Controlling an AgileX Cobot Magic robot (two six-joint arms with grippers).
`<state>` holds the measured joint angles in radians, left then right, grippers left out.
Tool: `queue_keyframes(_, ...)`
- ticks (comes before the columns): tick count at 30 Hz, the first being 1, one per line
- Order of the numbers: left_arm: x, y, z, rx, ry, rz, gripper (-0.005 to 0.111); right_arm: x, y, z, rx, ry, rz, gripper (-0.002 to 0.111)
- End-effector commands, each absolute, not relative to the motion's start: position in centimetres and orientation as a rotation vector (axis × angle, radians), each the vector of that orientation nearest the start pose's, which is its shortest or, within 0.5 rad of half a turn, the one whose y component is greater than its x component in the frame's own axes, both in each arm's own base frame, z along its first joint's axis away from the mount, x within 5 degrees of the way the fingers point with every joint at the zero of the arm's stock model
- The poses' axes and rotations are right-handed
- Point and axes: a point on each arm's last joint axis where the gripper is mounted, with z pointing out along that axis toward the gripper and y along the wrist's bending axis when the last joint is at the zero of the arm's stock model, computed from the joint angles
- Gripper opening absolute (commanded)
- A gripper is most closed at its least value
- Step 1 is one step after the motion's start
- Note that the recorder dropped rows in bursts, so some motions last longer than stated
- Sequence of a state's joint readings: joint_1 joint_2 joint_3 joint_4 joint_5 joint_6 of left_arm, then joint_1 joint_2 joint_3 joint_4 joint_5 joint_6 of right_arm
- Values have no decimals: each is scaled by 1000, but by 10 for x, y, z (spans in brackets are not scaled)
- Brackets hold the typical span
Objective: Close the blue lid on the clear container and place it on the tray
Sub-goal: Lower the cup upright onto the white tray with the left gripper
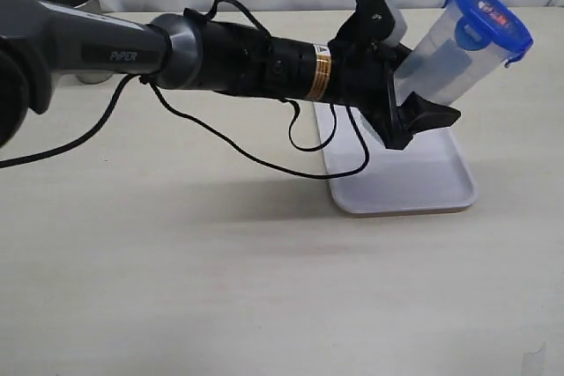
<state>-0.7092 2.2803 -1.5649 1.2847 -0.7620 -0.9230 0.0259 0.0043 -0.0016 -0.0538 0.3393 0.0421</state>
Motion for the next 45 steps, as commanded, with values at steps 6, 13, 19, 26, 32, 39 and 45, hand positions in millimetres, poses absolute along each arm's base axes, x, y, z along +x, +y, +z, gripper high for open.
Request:
queue_keyframes(6,343,-368,108,1038,1165,-1176,0,54,-1,182,-22,1825,-18,5)
queue_keyframes(13,370,-362,73,765,1279,-1056,0,54,-1,182,-22,1825,-18,5)
queue_keyframes(19,383,-377,64,784,1309,-1018,0,54,-1,182,-22,1825,-18,5)
queue_keyframes(26,395,-384,51,772,1395,-982,0,54,-1,182,-22,1825,-18,5)
queue_keyframes(32,393,-383,36,766,1425,-1000,0,54,-1,182,-22,1825,-18,5)
queue_keyframes(39,393,-383,33,785,1449,-982,0,54,-1,182,-22,1825,-18,5)
queue_keyframes(45,388,-384,26,881,1499,-979,0,54,-1,182,-22,1825,-18,5)
